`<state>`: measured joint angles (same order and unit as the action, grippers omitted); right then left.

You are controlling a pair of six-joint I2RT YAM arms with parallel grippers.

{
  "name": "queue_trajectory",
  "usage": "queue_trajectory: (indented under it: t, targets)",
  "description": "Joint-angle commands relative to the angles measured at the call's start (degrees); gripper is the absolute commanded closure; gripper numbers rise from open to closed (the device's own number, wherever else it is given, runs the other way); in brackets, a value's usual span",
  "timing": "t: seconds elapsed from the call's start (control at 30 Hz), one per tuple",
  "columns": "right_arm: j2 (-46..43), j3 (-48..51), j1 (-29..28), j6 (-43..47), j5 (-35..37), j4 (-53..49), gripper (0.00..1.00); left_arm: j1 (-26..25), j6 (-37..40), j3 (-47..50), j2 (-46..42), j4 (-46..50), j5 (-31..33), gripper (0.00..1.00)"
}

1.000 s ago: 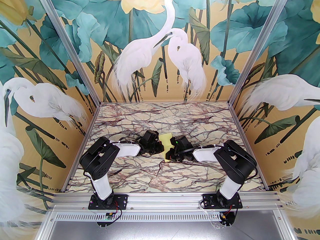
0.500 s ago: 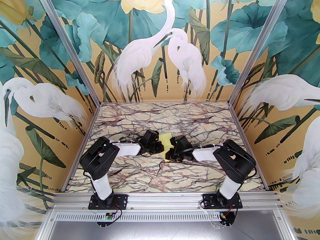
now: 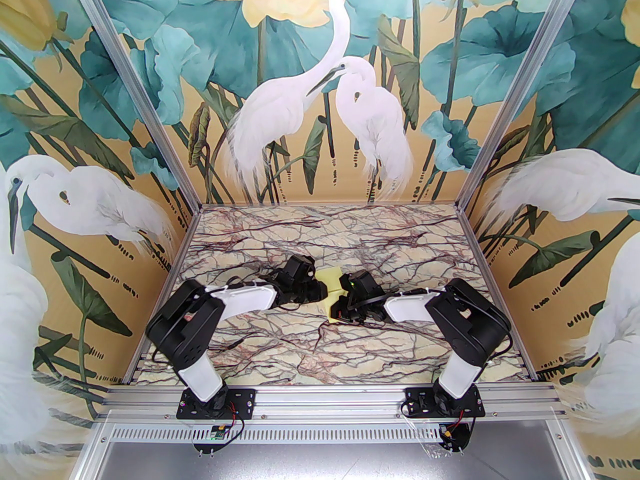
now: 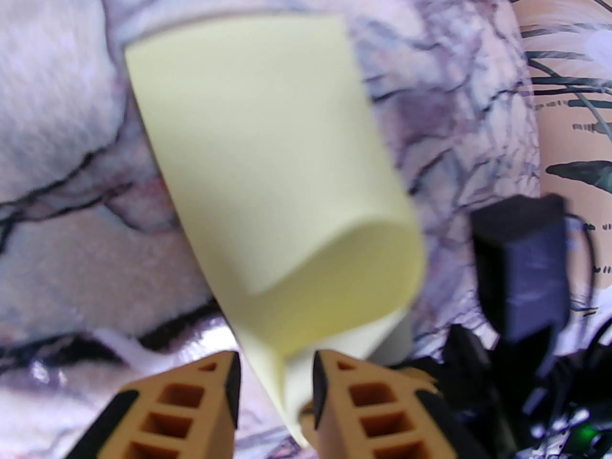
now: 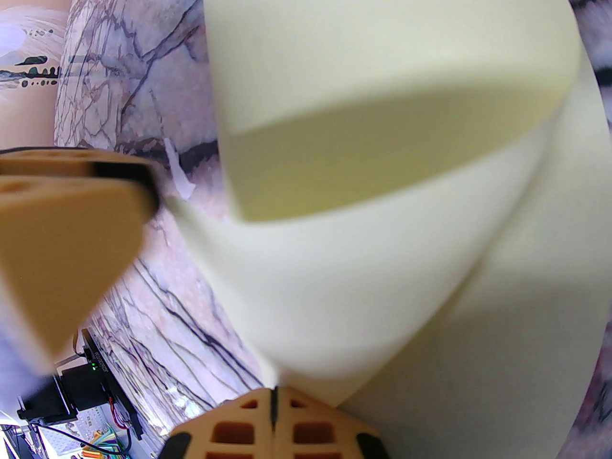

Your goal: Fold a paper plane with a square sheet of paper (fold left side to right side)

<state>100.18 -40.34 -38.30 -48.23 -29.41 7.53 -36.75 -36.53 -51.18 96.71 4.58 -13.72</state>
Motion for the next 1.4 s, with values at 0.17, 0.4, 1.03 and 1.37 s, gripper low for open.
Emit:
queue_trajectory:
  t: [0.17,0.4,1.03,1.37]
  targets:
    - [1.39,-0.01,-0.39,0.56,1.99,-3.10,1.00,0.23,0.98,-2.96,3.93,-0.10,-1.53,0.67]
    - [1.27,-0.30,-0.44,0.60,2.03,-3.29,1.00,0.24,2.19,-3.96,6.21,1.31,-0.25,0.65]
    - [1.45,-0.52,-0.37,0.70,2.26,-3.74,1.00,0.21,2.28,-2.49,5.41,1.13,2.52,1.00]
    - [1.63,-0.46,-0.41,0.66,2.13,-3.58,1.00,0.36,1.59,-1.35,4.51,-0.71,1.59,0.96]
